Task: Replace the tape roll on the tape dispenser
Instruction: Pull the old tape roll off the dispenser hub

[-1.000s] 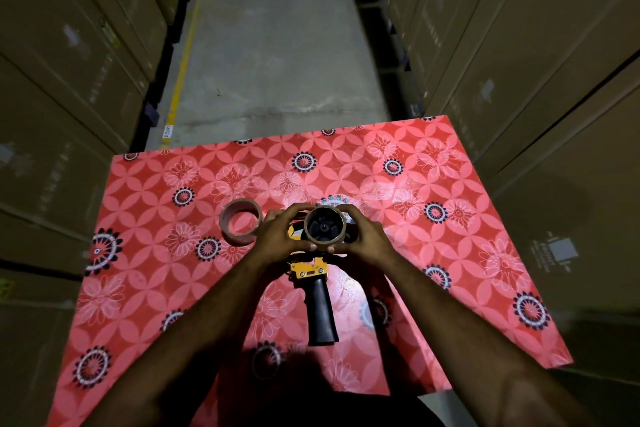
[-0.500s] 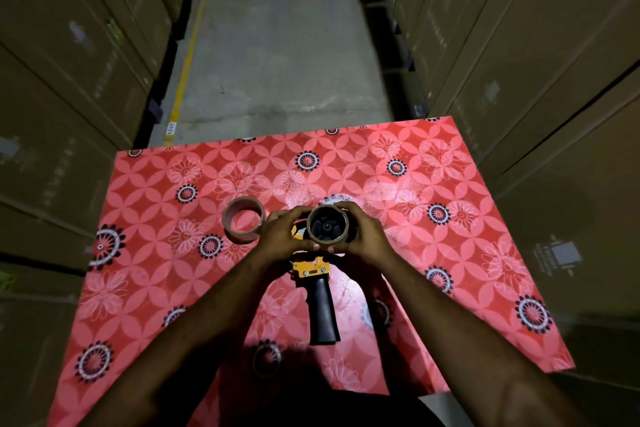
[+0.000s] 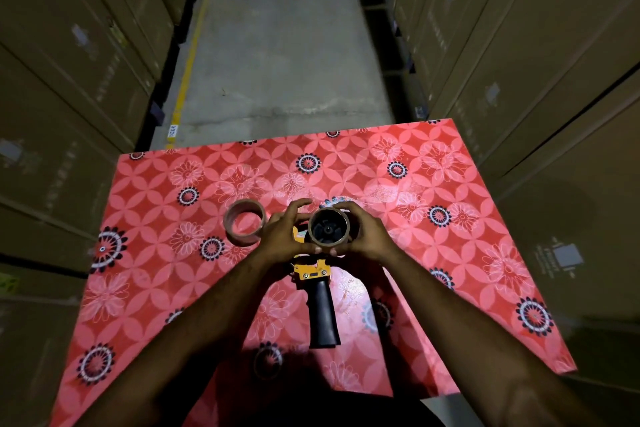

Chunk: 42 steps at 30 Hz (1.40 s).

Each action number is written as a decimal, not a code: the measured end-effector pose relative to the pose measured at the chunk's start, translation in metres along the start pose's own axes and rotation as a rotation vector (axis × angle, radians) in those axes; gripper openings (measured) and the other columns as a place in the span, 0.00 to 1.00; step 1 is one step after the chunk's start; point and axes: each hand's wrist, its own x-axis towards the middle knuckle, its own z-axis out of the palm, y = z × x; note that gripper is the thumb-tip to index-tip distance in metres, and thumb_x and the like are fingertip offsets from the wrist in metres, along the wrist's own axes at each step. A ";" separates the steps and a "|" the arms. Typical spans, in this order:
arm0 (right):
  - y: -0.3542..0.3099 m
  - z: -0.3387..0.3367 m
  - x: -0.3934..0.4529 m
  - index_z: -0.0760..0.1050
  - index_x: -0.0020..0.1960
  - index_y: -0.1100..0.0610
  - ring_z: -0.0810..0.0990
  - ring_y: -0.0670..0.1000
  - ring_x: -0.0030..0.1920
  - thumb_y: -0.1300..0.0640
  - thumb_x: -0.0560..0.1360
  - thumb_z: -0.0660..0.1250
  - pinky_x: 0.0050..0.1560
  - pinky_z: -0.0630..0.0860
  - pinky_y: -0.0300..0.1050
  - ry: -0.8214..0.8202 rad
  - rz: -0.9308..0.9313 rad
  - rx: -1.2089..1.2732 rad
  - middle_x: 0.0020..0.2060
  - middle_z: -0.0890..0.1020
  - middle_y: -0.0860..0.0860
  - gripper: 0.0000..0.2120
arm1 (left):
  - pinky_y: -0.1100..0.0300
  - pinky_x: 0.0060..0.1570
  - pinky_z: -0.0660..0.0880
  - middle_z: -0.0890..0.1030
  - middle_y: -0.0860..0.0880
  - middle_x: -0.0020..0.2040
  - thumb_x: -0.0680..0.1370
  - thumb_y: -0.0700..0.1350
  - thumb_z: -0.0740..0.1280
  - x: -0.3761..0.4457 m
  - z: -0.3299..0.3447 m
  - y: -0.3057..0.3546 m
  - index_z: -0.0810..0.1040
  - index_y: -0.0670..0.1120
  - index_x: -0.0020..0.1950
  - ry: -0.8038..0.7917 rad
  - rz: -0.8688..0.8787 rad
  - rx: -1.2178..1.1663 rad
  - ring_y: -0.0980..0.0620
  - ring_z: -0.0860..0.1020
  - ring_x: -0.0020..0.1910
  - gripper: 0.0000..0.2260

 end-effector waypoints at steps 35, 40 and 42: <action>0.021 -0.008 -0.003 0.76 0.68 0.53 0.80 0.35 0.58 0.72 0.65 0.79 0.55 0.78 0.33 -0.027 0.057 0.093 0.62 0.80 0.46 0.35 | 0.61 0.46 0.69 0.74 0.52 0.53 0.53 0.62 0.85 -0.011 0.005 0.010 0.76 0.61 0.61 0.144 0.079 0.363 0.52 0.74 0.52 0.38; 0.019 -0.002 -0.003 0.75 0.67 0.52 0.79 0.35 0.61 0.65 0.59 0.85 0.61 0.75 0.34 -0.022 0.035 0.015 0.60 0.81 0.44 0.40 | 0.55 0.51 0.63 0.73 0.58 0.53 0.60 0.53 0.82 -0.015 0.005 0.010 0.74 0.56 0.73 0.098 0.150 0.475 0.49 0.68 0.61 0.42; 0.014 0.002 -0.003 0.74 0.63 0.48 0.79 0.31 0.54 0.61 0.55 0.88 0.52 0.74 0.26 0.018 -0.015 -0.073 0.55 0.80 0.44 0.41 | 0.55 0.49 0.63 0.76 0.60 0.50 0.60 0.53 0.80 -0.014 0.003 0.011 0.76 0.56 0.71 0.093 0.166 0.484 0.47 0.69 0.61 0.39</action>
